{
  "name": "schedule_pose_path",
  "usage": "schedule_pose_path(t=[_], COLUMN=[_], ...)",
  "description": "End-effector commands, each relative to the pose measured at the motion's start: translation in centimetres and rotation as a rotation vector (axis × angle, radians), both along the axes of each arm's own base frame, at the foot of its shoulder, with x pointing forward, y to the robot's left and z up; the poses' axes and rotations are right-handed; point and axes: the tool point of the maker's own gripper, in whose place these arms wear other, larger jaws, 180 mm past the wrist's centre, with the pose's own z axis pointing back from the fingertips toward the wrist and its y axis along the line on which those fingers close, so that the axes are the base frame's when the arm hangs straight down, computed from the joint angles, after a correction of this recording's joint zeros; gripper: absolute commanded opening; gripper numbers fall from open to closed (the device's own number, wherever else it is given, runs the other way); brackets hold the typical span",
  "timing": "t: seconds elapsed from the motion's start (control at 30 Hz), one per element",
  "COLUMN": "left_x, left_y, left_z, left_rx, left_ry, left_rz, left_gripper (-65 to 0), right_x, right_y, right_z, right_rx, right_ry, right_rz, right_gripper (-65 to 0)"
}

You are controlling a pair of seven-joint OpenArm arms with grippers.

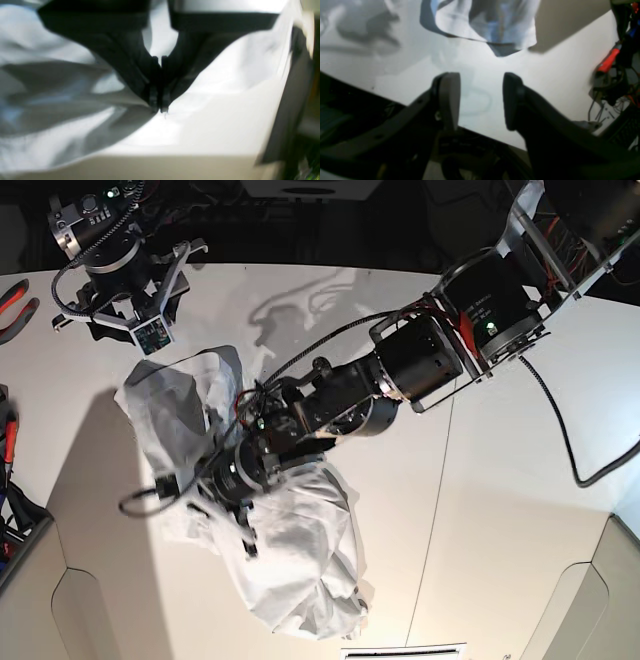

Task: Layout the t-shirt on the table in an organized manner, then fold the t-shirt properly

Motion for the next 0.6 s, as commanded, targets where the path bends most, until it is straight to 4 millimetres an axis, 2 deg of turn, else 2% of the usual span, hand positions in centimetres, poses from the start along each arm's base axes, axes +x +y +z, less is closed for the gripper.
schedule_pose_path(t=[0.0, 0.07, 0.13, 0.23, 0.3, 0.37, 0.43, 0.5, 0.57], left_x=[3.2, 6.3, 9.2, 12.6, 13.9, 13.7, 12.8, 11.6, 10.3], left_y=[0.4, 3.9, 9.0, 19.3, 27.0, 34.7, 41.2, 47.1, 51.6], left_z=[5.6, 10.2, 15.0, 20.8, 23.6, 25.3, 26.0, 25.3, 23.2], left_rx=[-0.107, -0.242, -0.368, -0.536, -0.624, -0.674, -0.689, -0.682, -0.653], left_ry=[-0.078, -0.078, -0.099, -0.135, -0.186, -0.243, -0.286, -0.302, -0.265], left_rz=[0.062, 0.184, 0.301, 0.484, 0.613, 0.738, 0.851, 0.971, 1.066], left_gripper=[-65.0, -65.0, -65.0, -65.0, -65.0, -65.0, -65.0, -65.0, -65.0], right_x=[0.9, 1.3, 1.5, 1.7, 1.7, 1.7, 1.9, 2.1, 2.2], right_y=[0.0, 0.3, 0.7, 0.9, 0.9, 0.9, 0.9, 1.0, 1.1], right_z=[1.0, 1.2, 1.3, 1.4, 1.4, 1.5, 1.5, 1.7, 1.8], right_rx=[0.006, 0.026, 0.052, 0.067, 0.067, 0.068, 0.069, 0.073, 0.077], right_ry=[-0.047, -0.055, -0.058, -0.062, -0.063, -0.064, -0.069, -0.08, -0.088], right_rz=[0.002, 0.003, 0.004, 0.005, 0.006, 0.006, 0.007, 0.011, 0.014], right_gripper=[-38.6, -38.6, -38.6, -38.6, -38.6, -38.6, -38.6, -38.6, -38.6])
